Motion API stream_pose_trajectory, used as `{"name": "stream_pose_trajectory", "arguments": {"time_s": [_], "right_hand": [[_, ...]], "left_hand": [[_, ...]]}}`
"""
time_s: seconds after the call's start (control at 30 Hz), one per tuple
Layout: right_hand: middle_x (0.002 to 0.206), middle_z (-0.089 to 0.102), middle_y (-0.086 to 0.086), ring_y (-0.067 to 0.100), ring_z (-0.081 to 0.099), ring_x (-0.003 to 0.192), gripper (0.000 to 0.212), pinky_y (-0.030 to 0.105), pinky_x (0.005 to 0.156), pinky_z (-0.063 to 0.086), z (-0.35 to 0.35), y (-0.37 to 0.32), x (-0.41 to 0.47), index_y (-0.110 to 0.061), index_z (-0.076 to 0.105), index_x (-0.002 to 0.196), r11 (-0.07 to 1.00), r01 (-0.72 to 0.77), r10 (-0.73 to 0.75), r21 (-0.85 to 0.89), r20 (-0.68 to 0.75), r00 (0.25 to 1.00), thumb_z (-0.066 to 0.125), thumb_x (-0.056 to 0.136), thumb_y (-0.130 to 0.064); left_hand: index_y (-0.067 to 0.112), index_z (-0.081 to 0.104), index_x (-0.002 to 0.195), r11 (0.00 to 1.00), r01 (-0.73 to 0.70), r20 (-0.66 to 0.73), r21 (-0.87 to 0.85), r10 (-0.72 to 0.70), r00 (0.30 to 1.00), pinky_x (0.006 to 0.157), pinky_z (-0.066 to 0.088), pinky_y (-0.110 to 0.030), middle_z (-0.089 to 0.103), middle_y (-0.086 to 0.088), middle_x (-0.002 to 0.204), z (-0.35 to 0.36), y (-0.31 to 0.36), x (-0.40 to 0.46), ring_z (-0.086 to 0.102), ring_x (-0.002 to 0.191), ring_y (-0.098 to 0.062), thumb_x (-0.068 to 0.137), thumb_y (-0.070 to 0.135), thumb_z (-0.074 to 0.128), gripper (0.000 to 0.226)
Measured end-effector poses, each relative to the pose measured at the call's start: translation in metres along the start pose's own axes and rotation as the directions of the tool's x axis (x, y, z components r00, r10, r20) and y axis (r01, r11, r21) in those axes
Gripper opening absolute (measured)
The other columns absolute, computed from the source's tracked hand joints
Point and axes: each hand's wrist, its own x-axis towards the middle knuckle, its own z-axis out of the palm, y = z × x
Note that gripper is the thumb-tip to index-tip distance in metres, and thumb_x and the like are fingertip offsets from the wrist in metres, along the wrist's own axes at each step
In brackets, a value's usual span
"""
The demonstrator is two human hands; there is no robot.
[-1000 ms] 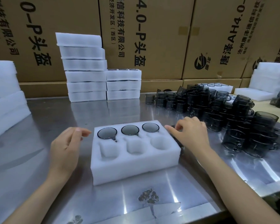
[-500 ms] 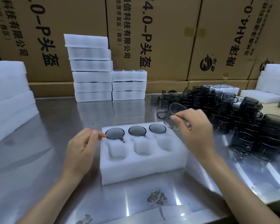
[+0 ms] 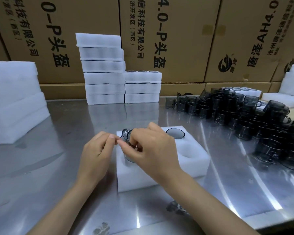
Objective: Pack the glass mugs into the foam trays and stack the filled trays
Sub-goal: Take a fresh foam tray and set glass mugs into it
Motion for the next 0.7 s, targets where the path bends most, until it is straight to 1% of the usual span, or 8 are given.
{"name": "stream_pose_trajectory", "arguments": {"time_s": [0.03, 0.17, 0.3, 0.37, 0.47, 0.53, 0.6, 0.7], "right_hand": [[0.046, 0.041, -0.008, 0.014, 0.033, 0.055, 0.043, 0.023, 0.037, 0.025, 0.001, -0.002, 0.000, -0.019, 0.042, 0.052, 1.000, -0.007, 0.007, -0.001, 0.011, 1.000, 0.074, 0.076, -0.036], [0.042, 0.039, -0.004, 0.018, 0.037, 0.051, 0.041, 0.022, 0.037, 0.021, 0.005, -0.011, -0.002, -0.016, 0.042, 0.049, 0.999, -0.046, 0.046, -0.003, 0.050, 0.998, 0.072, 0.074, -0.030], [0.044, 0.042, -0.002, 0.018, 0.039, 0.053, 0.042, 0.020, 0.039, 0.019, 0.006, -0.015, -0.001, -0.019, 0.039, 0.052, 0.993, -0.114, 0.116, -0.022, 0.155, 0.981, 0.069, 0.077, -0.034], [0.045, 0.043, -0.002, 0.018, 0.039, 0.053, 0.042, 0.017, 0.042, 0.019, 0.005, -0.014, -0.001, -0.020, 0.037, 0.054, 0.991, -0.128, 0.130, -0.024, 0.180, 0.975, 0.068, 0.078, -0.035], [0.046, 0.044, -0.003, 0.018, 0.040, 0.056, 0.040, 0.018, 0.043, 0.021, 0.004, -0.012, -0.002, -0.021, 0.038, 0.055, 0.991, -0.131, 0.131, -0.016, 0.234, 0.963, 0.067, 0.079, -0.036], [0.047, 0.045, -0.003, 0.020, 0.042, 0.057, 0.040, 0.019, 0.043, 0.021, 0.005, -0.011, -0.003, -0.021, 0.038, 0.055, 0.994, -0.106, 0.106, -0.012, 0.281, 0.954, 0.067, 0.079, -0.035], [0.045, 0.044, -0.002, 0.020, 0.040, 0.054, 0.042, 0.018, 0.042, 0.018, 0.005, -0.011, -0.005, -0.021, 0.035, 0.055, 0.997, -0.081, 0.083, -0.020, 0.271, 0.959, 0.069, 0.076, -0.033], [0.046, 0.047, -0.003, 0.018, 0.040, 0.056, 0.042, 0.021, 0.041, 0.026, 0.005, -0.012, -0.007, -0.022, 0.037, 0.055, 0.997, -0.071, 0.071, -0.009, 0.268, 0.961, 0.071, 0.077, -0.036]], "left_hand": [[0.024, 0.066, 0.073, 1.000, -0.003, 0.001, -0.005, 0.003, 1.000, 0.066, 0.037, -0.012, 0.061, 0.009, 0.074, 0.000, 0.000, 0.000, 0.055, 0.078, -0.003, 0.088, 0.025, 0.039, 0.031], [0.016, 0.060, 0.065, 0.999, 0.003, 0.011, -0.033, -0.003, 1.000, 0.062, 0.037, -0.024, 0.057, 0.004, 0.071, 0.001, -0.001, 0.000, 0.053, 0.072, -0.011, 0.088, 0.028, 0.038, 0.034], [0.023, 0.062, 0.068, 1.000, -0.001, 0.020, -0.025, 0.001, 1.000, 0.064, 0.038, -0.022, 0.058, 0.006, 0.074, -0.001, 0.000, -0.001, 0.054, 0.074, -0.011, 0.088, 0.028, 0.039, 0.031], [0.026, 0.062, 0.069, 1.000, -0.013, 0.023, -0.017, 0.013, 1.000, 0.066, 0.039, -0.023, 0.059, 0.006, 0.075, -0.001, 0.001, 0.000, 0.055, 0.075, -0.011, 0.088, 0.027, 0.038, 0.030], [0.026, 0.063, 0.071, 1.000, -0.022, 0.023, 0.003, 0.022, 0.999, 0.068, 0.041, -0.028, 0.060, 0.006, 0.076, -0.003, 0.002, 0.000, 0.056, 0.076, -0.012, 0.089, 0.028, 0.038, 0.032], [0.030, 0.062, 0.070, 1.000, -0.027, 0.020, 0.010, 0.027, 0.999, 0.067, 0.041, -0.025, 0.060, 0.007, 0.076, -0.004, 0.003, -0.001, 0.057, 0.077, -0.009, 0.090, 0.029, 0.038, 0.032], [0.035, 0.060, 0.069, 0.999, -0.032, 0.019, 0.011, 0.032, 0.999, 0.065, 0.039, -0.018, 0.060, 0.009, 0.075, -0.005, 0.004, -0.001, 0.057, 0.078, -0.005, 0.090, 0.029, 0.038, 0.031], [0.036, 0.060, 0.069, 0.999, -0.038, 0.026, 0.027, 0.037, 0.999, 0.064, 0.038, -0.014, 0.060, 0.010, 0.075, -0.005, 0.004, -0.001, 0.057, 0.079, -0.002, 0.090, 0.030, 0.038, 0.031]]}}
